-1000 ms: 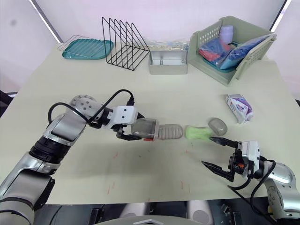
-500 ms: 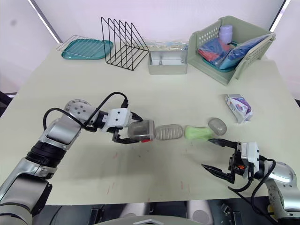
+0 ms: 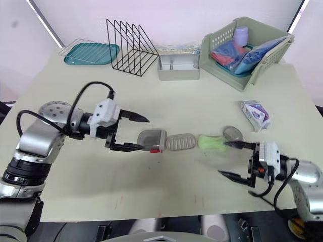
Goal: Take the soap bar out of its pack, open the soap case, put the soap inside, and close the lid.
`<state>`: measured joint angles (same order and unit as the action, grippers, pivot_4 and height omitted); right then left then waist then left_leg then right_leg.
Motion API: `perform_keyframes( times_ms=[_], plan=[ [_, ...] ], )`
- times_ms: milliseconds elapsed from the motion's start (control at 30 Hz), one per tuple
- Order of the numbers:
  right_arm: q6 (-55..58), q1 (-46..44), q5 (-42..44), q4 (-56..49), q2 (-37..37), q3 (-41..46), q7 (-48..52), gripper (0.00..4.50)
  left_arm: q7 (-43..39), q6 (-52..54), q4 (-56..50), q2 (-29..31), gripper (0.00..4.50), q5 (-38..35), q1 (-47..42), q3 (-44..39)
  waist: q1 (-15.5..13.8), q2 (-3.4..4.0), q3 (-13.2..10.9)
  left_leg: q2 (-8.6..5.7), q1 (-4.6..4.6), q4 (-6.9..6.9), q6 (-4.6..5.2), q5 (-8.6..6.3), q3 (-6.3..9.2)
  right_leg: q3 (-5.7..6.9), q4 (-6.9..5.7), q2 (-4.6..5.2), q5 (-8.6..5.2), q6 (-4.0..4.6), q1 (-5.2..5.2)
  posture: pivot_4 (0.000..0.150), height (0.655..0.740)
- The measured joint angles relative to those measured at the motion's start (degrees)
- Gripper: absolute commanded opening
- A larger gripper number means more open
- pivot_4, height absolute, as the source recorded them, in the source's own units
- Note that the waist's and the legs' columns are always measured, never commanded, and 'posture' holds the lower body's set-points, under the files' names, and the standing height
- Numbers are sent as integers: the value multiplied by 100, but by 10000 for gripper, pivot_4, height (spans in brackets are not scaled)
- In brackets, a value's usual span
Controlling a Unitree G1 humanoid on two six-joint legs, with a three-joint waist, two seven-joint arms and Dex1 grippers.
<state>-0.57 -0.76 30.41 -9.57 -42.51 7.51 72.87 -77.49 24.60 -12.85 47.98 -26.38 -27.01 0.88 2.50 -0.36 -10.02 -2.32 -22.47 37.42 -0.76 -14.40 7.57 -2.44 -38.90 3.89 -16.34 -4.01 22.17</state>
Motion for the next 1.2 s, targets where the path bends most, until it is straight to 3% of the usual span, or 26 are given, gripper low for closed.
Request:
perform_keyframes(
  times_ms=[133, 233, 433, 567, 1167, 1200],
  plan=[
    [825, -663, -277, -152, -266, -371, -378, 45000, 821, -6, -605, -611, 44892, -310, 970, -478, -17, -2, -1, 6, -6, 0, -1, 0, 3, -5, 5, -3, 0, 2, 3, 1500, 7400],
    [1412, -991, -665, -394, -668, -810, -475, 45000, 1283, -396, -977, -878, 44892, -264, 2211, -780, -33, -4, 0, 5, -8, 1, -1, 0, 1, -8, 7, 3, 1, 2, 8, 1500, 7400],
    [2246, -1663, -1243, -577, -989, -1503, -562, 45000, 1366, -1299, -897, -1005, 44892, -76, 3484, -1299, -90, -3, 0, 4, -5, -1, -1, -1, -5, -3, 8, 9, 1, 3, 6, 1500, 7400],
    [2900, -2317, -1487, -560, -932, -1939, -633, 45000, 799, -2060, -668, -805, 44892, -81, 3945, -1498, -170, -3, 0, 3, -9, -8, -1, -1, -20, 0, 18, 10, 1, 4, 7, 1500, 7400],
    [3673, -2729, -2230, -282, -729, -2739, -844, 45000, 167, -2634, -230, -484, 44892, -283, 3855, -1566, -151, -3, 0, 5, -12, -10, -1, -1, -16, 8, 21, 9, 2, 4, 9, 1500, 7400],
    [3673, -2761, -2255, -277, -667, -2762, -846, 40935, 168, -2670, -229, -484, 45000, -243, 3849, -1547, -150, -3, 0, 5, -12, -10, -1, -1, -16, 7, 22, 9, 2, 4, 9, 1500, 7400]
  ],
)
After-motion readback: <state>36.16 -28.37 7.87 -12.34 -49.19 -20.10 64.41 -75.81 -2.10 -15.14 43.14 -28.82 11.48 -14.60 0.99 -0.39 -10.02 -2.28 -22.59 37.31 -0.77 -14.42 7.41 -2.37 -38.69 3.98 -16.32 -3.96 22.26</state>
